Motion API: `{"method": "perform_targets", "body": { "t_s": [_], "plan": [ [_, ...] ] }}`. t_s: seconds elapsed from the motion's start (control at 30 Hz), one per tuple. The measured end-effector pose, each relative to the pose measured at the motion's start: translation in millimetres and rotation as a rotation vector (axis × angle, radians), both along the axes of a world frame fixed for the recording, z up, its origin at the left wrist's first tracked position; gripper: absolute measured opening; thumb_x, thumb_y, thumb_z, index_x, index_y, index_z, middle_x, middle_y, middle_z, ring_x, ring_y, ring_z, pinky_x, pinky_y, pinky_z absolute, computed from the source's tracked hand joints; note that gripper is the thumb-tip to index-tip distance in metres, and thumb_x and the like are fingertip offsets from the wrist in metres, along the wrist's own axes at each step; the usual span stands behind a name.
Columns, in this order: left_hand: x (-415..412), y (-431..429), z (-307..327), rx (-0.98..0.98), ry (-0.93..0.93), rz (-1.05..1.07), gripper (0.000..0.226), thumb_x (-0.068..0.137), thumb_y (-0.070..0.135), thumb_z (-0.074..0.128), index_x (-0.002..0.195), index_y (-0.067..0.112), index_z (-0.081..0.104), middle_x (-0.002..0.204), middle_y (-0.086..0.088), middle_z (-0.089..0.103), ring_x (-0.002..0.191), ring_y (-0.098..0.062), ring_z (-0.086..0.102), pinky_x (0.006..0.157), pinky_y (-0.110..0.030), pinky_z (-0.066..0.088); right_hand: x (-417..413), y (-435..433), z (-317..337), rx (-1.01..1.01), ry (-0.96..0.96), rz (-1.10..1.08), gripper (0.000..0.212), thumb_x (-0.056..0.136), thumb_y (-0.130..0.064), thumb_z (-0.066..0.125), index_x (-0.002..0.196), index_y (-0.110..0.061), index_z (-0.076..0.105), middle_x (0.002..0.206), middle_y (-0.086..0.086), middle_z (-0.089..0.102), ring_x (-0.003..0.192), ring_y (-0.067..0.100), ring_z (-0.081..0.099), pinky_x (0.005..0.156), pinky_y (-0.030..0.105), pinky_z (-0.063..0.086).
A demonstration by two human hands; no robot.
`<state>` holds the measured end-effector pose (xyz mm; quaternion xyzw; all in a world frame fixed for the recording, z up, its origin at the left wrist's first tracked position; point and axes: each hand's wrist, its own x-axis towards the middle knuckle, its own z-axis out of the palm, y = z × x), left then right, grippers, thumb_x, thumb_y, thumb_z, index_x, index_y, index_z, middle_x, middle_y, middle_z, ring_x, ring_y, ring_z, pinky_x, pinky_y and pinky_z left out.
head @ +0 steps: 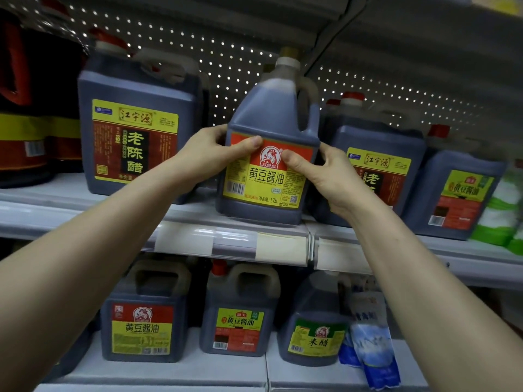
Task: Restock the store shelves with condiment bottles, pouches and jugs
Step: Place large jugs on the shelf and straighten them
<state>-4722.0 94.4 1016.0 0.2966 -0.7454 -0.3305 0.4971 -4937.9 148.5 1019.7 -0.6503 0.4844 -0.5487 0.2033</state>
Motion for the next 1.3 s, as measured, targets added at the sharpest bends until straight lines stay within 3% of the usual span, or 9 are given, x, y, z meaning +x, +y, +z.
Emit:
{"method": "perform_targets", "body": {
  "t_s": [0.1, 0.17, 0.27, 0.37, 0.5, 0.73, 1.13, 1.3],
  "plan": [
    [-0.1, 1.9, -5.6, -0.007, -0.057, 0.084, 0.057, 0.066, 0.067, 0.069, 0.111, 0.034, 0.064, 0.099, 0.013, 0.075, 0.09, -0.004, 0.072, 0.08, -0.028, 0.059, 0.8, 1.3, -4.5, -0.001, 0.055, -0.059, 0.063, 0.081, -0.04, 0.079, 0.136, -0.019, 0.056, 0.121, -0.006, 0.07, 0.107, 0.008, 0.069, 0.092, 0.032, 0.058],
    [-1.4, 8.7, -5.4, -0.117, -0.106, 0.211, 0.064, 0.072, 0.065, 0.07, 0.126, 0.033, 0.058, 0.113, 0.01, 0.071, 0.098, -0.002, 0.068, 0.091, -0.033, 0.057, 4.4, 5.2, -6.8, -0.043, 0.133, -0.162, 0.079, 0.083, -0.045, 0.078, 0.149, -0.023, 0.043, 0.138, -0.004, 0.061, 0.123, 0.013, 0.06, 0.104, 0.039, 0.052],
    [-10.6, 22.8, -4.7, -0.367, -0.242, 0.415, 0.104, 0.073, 0.051, 0.081, 0.155, 0.027, 0.022, 0.149, -0.002, 0.04, 0.129, -0.015, 0.048, 0.106, -0.035, 0.043, 14.4, 14.7, -13.8, -0.205, 0.344, -0.315, 0.101, 0.082, -0.045, 0.08, 0.159, -0.03, 0.017, 0.157, -0.004, 0.038, 0.138, 0.011, 0.042, 0.107, 0.03, 0.04],
    [-16.8, 30.3, -7.3, -0.405, -0.286, 0.439, 0.119, 0.073, 0.038, 0.085, 0.158, 0.022, 0.003, 0.16, -0.003, 0.021, 0.139, -0.021, 0.037, 0.107, -0.037, 0.039, 22.1, 18.8, -21.9, -0.238, 0.495, -0.352, 0.104, 0.082, -0.04, 0.081, 0.16, -0.034, 0.012, 0.161, -0.001, 0.025, 0.142, 0.015, 0.035, 0.109, 0.032, 0.036],
    [-13.8, 29.5, -9.0, -0.381, -0.298, 0.402, 0.122, 0.072, 0.032, 0.086, 0.159, 0.018, 0.001, 0.162, -0.001, 0.02, 0.143, -0.02, 0.034, 0.113, -0.044, 0.038, 19.9, 15.8, -22.1, -0.227, 0.488, -0.345, 0.098, 0.081, -0.037, 0.082, 0.158, -0.031, 0.022, 0.156, -0.002, 0.034, 0.137, 0.015, 0.04, 0.102, 0.026, 0.035],
    [-17.6, 14.4, -8.5, -0.377, -0.3, 0.435, 0.12, 0.071, 0.032, 0.086, 0.158, 0.015, 0.005, 0.159, -0.004, 0.029, 0.14, -0.023, 0.037, 0.111, -0.044, 0.038, 22.8, 4.9, -16.0, -0.214, 0.46, -0.343, 0.093, 0.078, -0.032, 0.086, 0.153, -0.027, 0.03, 0.151, -0.002, 0.041, 0.133, 0.016, 0.045, 0.108, 0.038, 0.045],
    [-18.7, 0.5, -7.1, -0.355, -0.311, 0.46, 0.119, 0.073, 0.035, 0.085, 0.158, 0.014, 0.006, 0.156, -0.007, 0.033, 0.138, -0.026, 0.04, 0.11, -0.046, 0.039, 25.3, -5.2, -12.0, -0.161, 0.465, -0.346, 0.095, 0.081, -0.03, 0.084, 0.155, -0.027, 0.025, 0.156, 0.001, 0.034, 0.138, 0.02, 0.042, 0.111, 0.042, 0.043],
    [-21.6, 16.9, -17.2, -0.348, -0.326, 0.493, 0.113, 0.077, 0.023, 0.082, 0.158, 0.012, 0.005, 0.158, -0.007, 0.029, 0.141, -0.025, 0.035, 0.11, -0.041, 0.034, 25.9, 7.0, -22.5, -0.161, 0.478, -0.364, 0.098, 0.086, -0.022, 0.079, 0.16, -0.027, 0.015, 0.157, 0.005, 0.034, 0.14, 0.02, 0.041, 0.112, 0.04, 0.037]
  ]
}}
